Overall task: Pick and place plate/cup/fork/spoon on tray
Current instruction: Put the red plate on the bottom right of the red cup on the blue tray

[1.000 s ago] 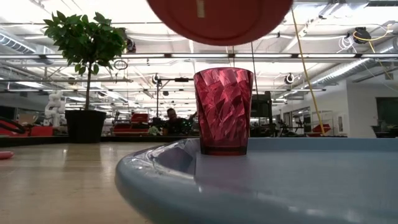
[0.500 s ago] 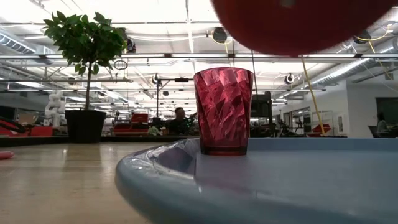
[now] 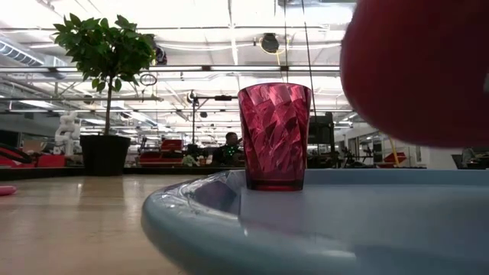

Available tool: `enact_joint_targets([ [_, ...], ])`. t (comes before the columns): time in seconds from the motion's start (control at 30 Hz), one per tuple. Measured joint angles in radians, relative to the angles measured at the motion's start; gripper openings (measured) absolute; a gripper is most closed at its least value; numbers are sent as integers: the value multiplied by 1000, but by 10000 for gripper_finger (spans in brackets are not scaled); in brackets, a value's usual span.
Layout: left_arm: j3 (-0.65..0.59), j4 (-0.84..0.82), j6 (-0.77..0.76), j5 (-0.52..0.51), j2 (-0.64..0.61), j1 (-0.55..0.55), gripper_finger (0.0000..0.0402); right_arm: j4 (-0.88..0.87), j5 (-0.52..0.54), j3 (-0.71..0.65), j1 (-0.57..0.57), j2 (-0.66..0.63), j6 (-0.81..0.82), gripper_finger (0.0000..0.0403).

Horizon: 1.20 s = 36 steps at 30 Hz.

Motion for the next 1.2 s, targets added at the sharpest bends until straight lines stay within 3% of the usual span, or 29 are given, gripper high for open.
enact_joint_targets([
  [0.57, 0, -87, -80, 2, 0, 1, 175, 67, -5, -1, -24, 203, -67, 6],
  [0.9, 0, -87, -82, 3, 1, 13, 175, 105, -52, -8, -45, 209, -86, 18],
  [1.2, 0, -86, -92, 25, 1, 15, 175, 218, -158, -117, -68, 209, -60, 39],
])
